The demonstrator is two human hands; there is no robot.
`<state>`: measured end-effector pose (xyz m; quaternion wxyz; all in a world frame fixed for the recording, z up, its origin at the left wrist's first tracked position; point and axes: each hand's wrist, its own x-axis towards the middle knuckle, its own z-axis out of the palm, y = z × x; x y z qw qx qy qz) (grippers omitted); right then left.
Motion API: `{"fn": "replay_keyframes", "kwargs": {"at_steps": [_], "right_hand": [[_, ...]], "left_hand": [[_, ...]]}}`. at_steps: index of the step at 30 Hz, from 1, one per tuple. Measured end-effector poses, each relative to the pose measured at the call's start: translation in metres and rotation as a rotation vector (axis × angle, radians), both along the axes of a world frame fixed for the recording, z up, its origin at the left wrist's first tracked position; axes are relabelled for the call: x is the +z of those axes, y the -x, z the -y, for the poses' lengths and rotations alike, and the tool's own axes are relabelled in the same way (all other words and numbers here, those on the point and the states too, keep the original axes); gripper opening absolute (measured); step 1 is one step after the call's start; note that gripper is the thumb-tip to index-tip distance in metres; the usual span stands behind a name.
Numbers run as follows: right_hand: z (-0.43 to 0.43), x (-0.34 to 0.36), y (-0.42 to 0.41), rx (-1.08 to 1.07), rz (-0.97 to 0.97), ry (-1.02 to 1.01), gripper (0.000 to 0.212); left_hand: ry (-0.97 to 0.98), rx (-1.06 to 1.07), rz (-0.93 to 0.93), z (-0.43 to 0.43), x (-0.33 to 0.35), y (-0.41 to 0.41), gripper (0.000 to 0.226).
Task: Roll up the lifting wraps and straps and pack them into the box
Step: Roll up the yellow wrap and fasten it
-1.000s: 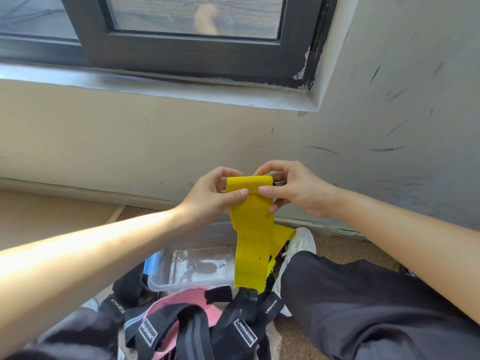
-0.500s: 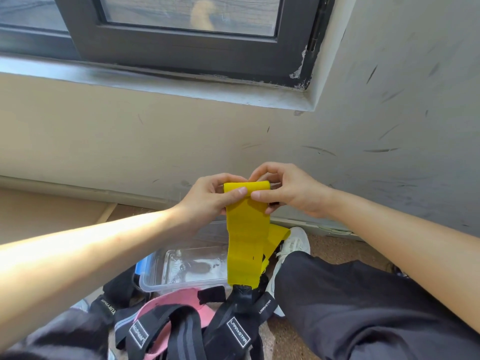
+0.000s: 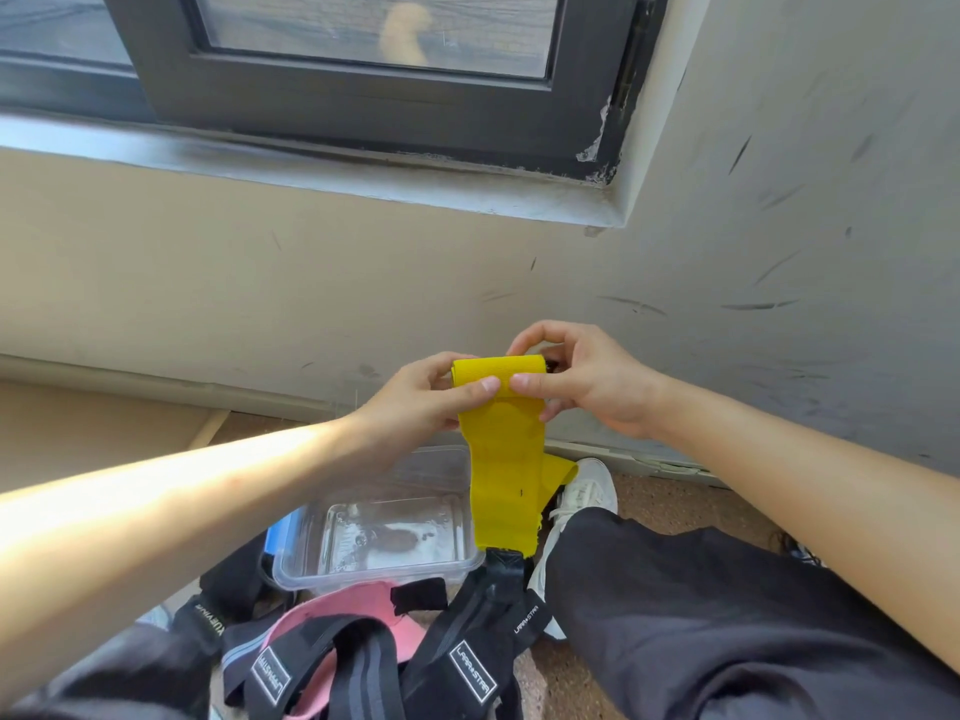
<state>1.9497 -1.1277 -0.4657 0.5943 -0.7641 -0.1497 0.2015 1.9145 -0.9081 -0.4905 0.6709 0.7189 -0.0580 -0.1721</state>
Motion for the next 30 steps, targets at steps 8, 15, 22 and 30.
{"fn": "replay_keyframes", "kwargs": {"at_steps": [8,15,22,30], "right_hand": [[-0.004,-0.002,0.001,0.037,0.146,0.04,0.026],[0.001,-0.002,0.0,0.078,0.048,0.194,0.037],[0.005,-0.003,-0.001,0.094,-0.195,0.075,0.044],[0.006,-0.001,-0.001,0.058,-0.115,0.005,0.034]], "left_hand": [[0.009,-0.037,-0.012,-0.001,0.004,0.005,0.035],[0.038,0.008,0.045,0.003,0.0,0.003,0.029],[0.029,0.049,0.142,0.002,-0.002,0.004,0.034],[-0.04,0.007,0.029,0.0,0.004,-0.001,0.043]]}}
